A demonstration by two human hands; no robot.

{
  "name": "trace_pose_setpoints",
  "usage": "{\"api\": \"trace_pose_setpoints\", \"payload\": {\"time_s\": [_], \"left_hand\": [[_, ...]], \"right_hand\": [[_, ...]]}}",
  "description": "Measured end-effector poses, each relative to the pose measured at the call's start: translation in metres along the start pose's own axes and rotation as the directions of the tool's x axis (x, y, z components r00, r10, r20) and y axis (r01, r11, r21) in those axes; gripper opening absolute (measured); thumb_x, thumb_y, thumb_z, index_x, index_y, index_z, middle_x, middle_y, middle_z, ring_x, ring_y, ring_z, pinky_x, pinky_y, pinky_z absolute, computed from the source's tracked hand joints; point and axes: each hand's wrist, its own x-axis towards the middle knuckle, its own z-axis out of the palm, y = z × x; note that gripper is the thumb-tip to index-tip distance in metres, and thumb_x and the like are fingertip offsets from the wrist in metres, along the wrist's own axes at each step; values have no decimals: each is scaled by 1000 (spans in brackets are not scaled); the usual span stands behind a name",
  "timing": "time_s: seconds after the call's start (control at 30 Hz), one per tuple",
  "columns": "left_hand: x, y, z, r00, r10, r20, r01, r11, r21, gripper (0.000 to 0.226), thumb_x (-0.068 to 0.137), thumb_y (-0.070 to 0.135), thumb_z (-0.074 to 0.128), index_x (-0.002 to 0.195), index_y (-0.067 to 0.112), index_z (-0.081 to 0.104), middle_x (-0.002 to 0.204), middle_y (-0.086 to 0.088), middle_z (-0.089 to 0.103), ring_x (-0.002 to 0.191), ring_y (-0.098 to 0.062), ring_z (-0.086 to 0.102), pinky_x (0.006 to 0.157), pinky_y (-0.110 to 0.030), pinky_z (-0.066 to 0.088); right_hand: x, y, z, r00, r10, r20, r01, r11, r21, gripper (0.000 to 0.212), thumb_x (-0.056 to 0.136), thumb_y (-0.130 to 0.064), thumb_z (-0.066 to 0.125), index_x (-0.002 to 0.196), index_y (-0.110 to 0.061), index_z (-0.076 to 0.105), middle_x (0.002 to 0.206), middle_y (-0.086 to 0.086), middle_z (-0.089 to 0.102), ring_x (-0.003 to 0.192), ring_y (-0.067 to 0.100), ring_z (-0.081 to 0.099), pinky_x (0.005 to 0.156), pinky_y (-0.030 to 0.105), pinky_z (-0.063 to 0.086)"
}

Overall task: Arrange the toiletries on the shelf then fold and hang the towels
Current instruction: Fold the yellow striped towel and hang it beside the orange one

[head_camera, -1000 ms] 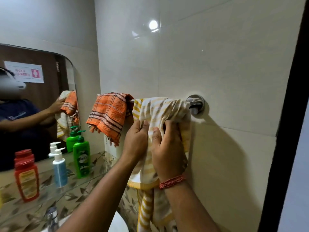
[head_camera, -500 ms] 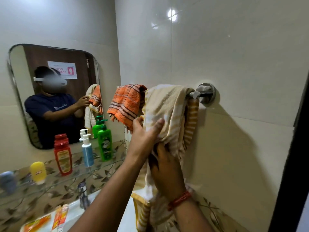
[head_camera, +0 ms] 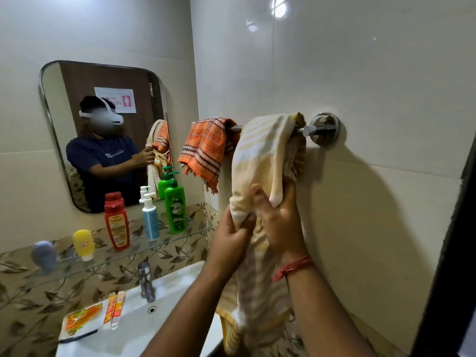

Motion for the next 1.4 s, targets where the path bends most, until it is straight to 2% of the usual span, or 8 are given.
{"api": "trace_pose_setpoints", "payload": {"time_s": [0.17, 0.27, 0.4, 0.57, 0.7, 0.8, 1.07, 1.4], "left_hand": [[-26, -16, -9, 996, -77, 46, 79, 996, -30, 44, 81, 35, 72, 124, 32, 62, 121, 0, 70, 113, -18, 67, 94, -37, 57], [-24, -15, -23, 993, -101, -55, 96, 991, -96, 52, 74, 52, 70, 112, 17, 62, 115, -16, 64, 109, -31, 65, 95, -43, 55], [-6, 6, -31, 994, -98, -49, 92, 990, -110, 55, 81, 54, 61, 129, 31, 47, 127, 3, 60, 119, -16, 61, 101, -36, 51], [8, 35, -13, 986, -107, -131, 107, 994, -2, 30, 88, 49, 71, 110, 30, 66, 101, 10, 74, 99, -11, 70, 89, -34, 55], [-2, 20, -14, 936, -228, -267, 194, 970, -149, 17, 96, 28, 64, 112, 25, 71, 115, 6, 73, 111, -12, 65, 104, -38, 49], [-17, 5, -22, 904, -318, -287, 272, 944, -188, 12, 97, 21, 61, 94, 23, 72, 103, 2, 73, 97, -10, 67, 87, -32, 55], [-47, -2, -45, 961, -259, -97, 259, 966, -14, 30, 79, 17, 74, 99, 37, 64, 98, 23, 74, 93, 4, 70, 80, -15, 55], [-57, -19, -133, 847, -359, -393, 285, 930, -233, 29, 95, 31, 58, 113, 12, 71, 111, -12, 75, 108, -31, 70, 103, -56, 50]], "right_hand": [[4, 11, 7, 989, 45, 143, 1, 953, -304, 61, 90, -30, 63, 146, -24, 40, 138, -6, 58, 127, 9, 55, 109, 33, 44], [-7, 14, -3, 985, -17, 173, 82, 922, -379, 59, 91, -15, 61, 146, -19, 41, 135, 1, 58, 122, 14, 57, 96, 17, 42], [-25, 25, 10, 972, 115, 206, -5, 883, -470, 44, 93, -11, 58, 136, -18, 49, 117, 4, 64, 105, 11, 63, 77, 0, 41], [-49, 53, 14, 891, 247, 381, -30, 869, -493, 26, 89, -18, 61, 113, -27, 57, 95, -9, 64, 96, 19, 67, 80, 27, 54], [-60, 61, -2, 883, 199, 425, -73, 953, -294, 44, 81, -42, 67, 123, -45, 53, 115, -25, 60, 109, -5, 59, 92, 14, 48], [-57, 57, -7, 890, 193, 414, -146, 979, -144, 54, 78, -56, 67, 125, -34, 55, 121, -13, 64, 113, 2, 61, 93, 22, 51], [-51, 57, 12, 883, 280, 376, -299, 954, -8, 61, 76, -64, 69, 127, -40, 47, 125, -14, 62, 111, -3, 62, 98, 28, 51], [-76, 69, 84, 876, 288, 386, -333, 941, 53, 14, 94, -28, 65, 107, -24, 70, 104, -3, 75, 98, 15, 71, 88, 42, 57]]}}
